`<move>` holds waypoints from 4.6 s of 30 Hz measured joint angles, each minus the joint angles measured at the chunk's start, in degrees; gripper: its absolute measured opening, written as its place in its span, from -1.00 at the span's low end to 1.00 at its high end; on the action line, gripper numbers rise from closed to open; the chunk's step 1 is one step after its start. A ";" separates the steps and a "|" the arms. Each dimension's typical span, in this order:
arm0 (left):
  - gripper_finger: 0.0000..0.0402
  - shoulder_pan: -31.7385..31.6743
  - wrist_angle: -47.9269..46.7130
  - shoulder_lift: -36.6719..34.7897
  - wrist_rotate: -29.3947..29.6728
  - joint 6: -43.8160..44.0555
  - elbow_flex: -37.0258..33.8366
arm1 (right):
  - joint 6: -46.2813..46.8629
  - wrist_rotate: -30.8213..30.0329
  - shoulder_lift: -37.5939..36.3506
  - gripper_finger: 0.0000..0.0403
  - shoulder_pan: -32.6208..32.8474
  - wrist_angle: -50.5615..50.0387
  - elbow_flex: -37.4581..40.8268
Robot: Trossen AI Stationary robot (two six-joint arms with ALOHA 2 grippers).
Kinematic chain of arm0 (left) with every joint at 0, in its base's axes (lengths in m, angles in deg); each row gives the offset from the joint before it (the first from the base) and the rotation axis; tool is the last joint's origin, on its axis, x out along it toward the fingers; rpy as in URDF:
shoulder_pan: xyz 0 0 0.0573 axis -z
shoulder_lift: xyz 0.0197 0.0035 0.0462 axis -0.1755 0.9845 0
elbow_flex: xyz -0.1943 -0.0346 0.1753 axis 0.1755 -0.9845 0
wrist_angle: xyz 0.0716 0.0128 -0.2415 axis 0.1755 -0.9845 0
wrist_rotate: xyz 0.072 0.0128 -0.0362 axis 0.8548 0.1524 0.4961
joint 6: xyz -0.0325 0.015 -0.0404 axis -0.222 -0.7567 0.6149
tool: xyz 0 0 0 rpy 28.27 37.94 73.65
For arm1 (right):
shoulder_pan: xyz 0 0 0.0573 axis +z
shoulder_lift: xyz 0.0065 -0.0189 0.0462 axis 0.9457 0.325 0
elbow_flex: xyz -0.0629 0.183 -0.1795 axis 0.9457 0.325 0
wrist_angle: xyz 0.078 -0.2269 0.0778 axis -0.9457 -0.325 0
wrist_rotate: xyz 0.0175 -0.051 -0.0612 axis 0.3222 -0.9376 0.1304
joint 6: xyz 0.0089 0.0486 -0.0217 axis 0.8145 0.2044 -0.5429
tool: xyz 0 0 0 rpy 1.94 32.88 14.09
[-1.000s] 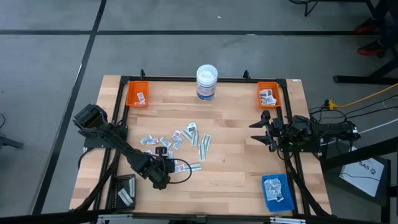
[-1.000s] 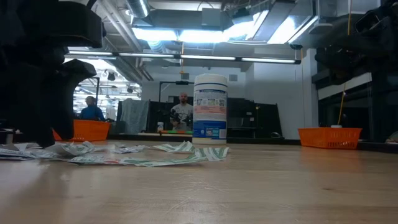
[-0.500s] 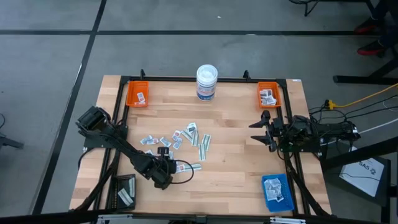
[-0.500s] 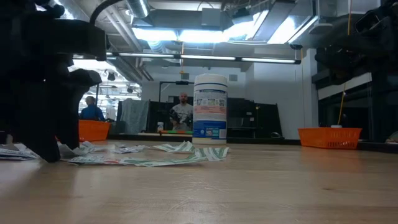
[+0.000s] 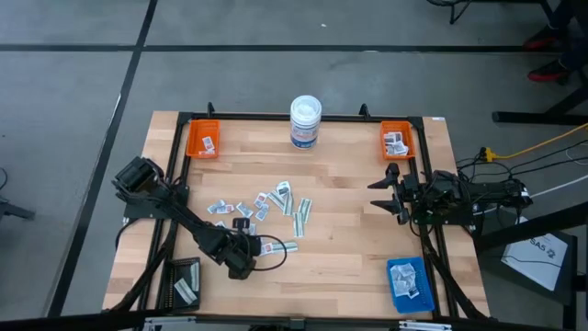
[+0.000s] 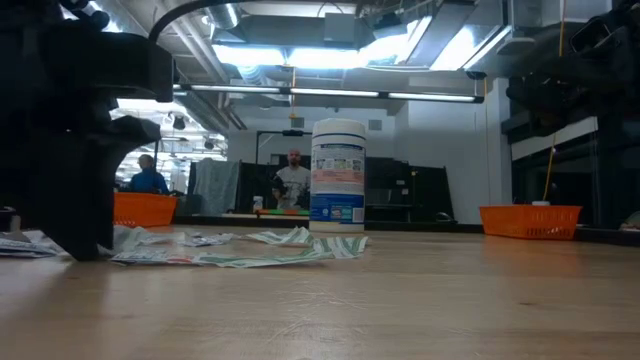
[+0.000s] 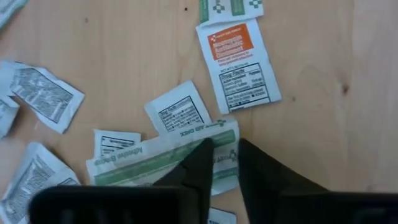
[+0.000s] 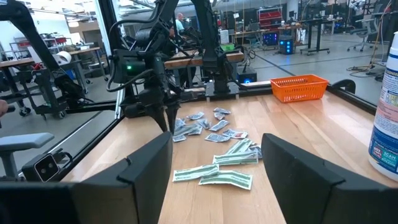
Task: Pick & Place First Aid Supplies
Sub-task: Put the green bandage pack into the black bin, then put the orange ointment pack into the left orange bin
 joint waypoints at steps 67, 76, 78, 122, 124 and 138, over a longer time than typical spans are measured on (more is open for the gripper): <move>-0.99 25.74 -2.51 -30.66 -27.79 74.17 -0.09 | -0.01 0.00 0.01 0.22 -0.01 0.01 0.00; -0.99 26.09 -14.30 -30.33 -26.35 72.66 -0.09 | -0.01 0.01 0.01 0.22 -0.01 -0.01 0.00; -0.99 26.05 -16.14 -30.26 -25.41 71.46 -0.09 | -0.02 0.01 0.00 0.22 0.00 0.01 0.00; -0.52 18.39 -16.91 -27.20 -14.61 56.82 -0.11 | -0.02 0.00 0.01 0.22 0.00 0.00 0.00; -0.53 16.19 -15.77 -27.20 -14.59 52.58 -0.11 | 0.00 0.00 0.01 0.22 -0.01 0.00 0.00; -0.54 1.40 -11.15 -27.20 -14.57 23.31 -0.13 | -0.01 0.00 0.00 0.22 -0.02 0.00 -0.01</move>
